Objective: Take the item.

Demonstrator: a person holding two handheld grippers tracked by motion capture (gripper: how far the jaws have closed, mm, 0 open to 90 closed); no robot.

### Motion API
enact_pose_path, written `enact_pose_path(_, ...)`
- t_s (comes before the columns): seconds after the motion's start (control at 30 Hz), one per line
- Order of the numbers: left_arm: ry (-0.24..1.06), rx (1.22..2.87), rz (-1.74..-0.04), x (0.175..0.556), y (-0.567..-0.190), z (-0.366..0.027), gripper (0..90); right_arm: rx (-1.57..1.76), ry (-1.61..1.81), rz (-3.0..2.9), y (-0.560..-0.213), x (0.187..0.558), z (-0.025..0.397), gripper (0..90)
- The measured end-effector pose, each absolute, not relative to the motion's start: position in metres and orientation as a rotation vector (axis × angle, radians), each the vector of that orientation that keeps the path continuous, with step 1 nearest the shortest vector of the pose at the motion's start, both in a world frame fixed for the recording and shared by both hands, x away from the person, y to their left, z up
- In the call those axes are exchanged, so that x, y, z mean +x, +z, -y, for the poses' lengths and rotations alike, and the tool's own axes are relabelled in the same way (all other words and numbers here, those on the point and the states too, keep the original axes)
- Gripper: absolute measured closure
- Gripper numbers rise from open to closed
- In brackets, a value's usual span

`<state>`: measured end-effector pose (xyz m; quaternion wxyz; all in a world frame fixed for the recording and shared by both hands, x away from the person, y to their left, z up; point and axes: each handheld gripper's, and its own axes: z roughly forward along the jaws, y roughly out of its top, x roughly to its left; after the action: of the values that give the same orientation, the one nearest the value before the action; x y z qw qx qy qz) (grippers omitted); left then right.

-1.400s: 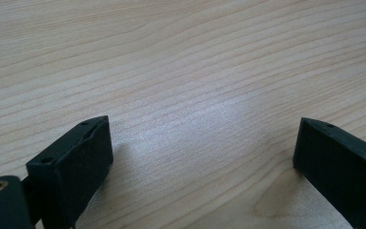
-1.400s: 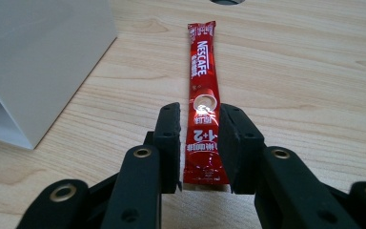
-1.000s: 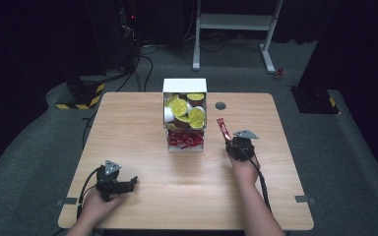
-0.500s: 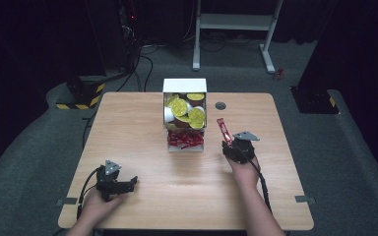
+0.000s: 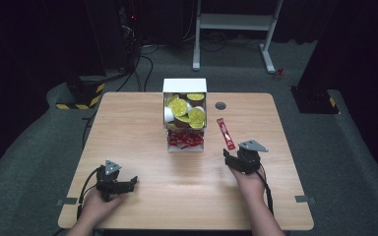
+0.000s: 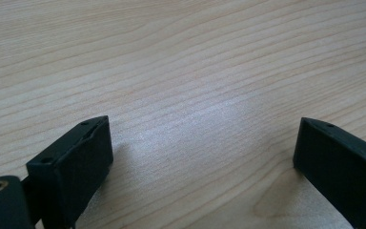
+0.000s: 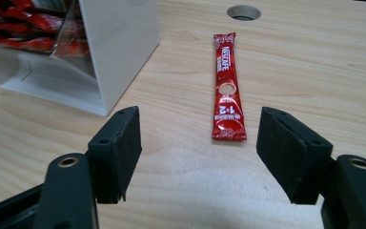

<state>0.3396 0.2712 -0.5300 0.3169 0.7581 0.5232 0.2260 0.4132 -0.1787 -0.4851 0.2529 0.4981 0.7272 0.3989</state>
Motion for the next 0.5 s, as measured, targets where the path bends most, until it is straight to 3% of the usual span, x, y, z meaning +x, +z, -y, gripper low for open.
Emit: enact_pose_path(0.5,0.595,1.996,-1.377,0.340,-0.530,-0.271,6.4,1.373,1.071,-1.987,-0.500,0.351,0.202,19.8)
